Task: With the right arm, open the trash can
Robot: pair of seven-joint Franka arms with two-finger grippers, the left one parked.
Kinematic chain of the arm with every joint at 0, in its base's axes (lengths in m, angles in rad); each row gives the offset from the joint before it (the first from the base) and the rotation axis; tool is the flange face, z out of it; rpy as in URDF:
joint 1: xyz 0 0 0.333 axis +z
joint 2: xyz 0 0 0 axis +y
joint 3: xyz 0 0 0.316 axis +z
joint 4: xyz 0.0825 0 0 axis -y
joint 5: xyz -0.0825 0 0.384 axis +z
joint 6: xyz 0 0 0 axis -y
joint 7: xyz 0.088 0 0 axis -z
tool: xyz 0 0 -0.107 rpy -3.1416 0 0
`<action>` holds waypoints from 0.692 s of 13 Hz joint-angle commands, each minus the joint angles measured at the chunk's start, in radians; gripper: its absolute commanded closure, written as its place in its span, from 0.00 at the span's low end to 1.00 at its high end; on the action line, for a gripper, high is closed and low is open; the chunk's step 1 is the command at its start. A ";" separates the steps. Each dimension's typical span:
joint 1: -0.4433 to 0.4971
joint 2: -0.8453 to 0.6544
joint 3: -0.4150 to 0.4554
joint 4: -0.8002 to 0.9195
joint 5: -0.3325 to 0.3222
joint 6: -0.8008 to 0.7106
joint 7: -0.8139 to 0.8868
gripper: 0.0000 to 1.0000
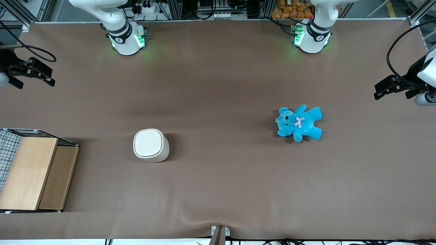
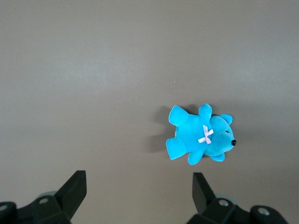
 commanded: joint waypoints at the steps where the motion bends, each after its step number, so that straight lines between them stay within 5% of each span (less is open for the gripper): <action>1: 0.009 0.029 -0.001 0.040 -0.015 -0.023 0.010 0.00; 6: 0.062 0.057 0.008 0.032 0.011 -0.018 0.077 0.00; 9: 0.081 0.132 0.118 0.029 -0.008 0.040 0.191 0.00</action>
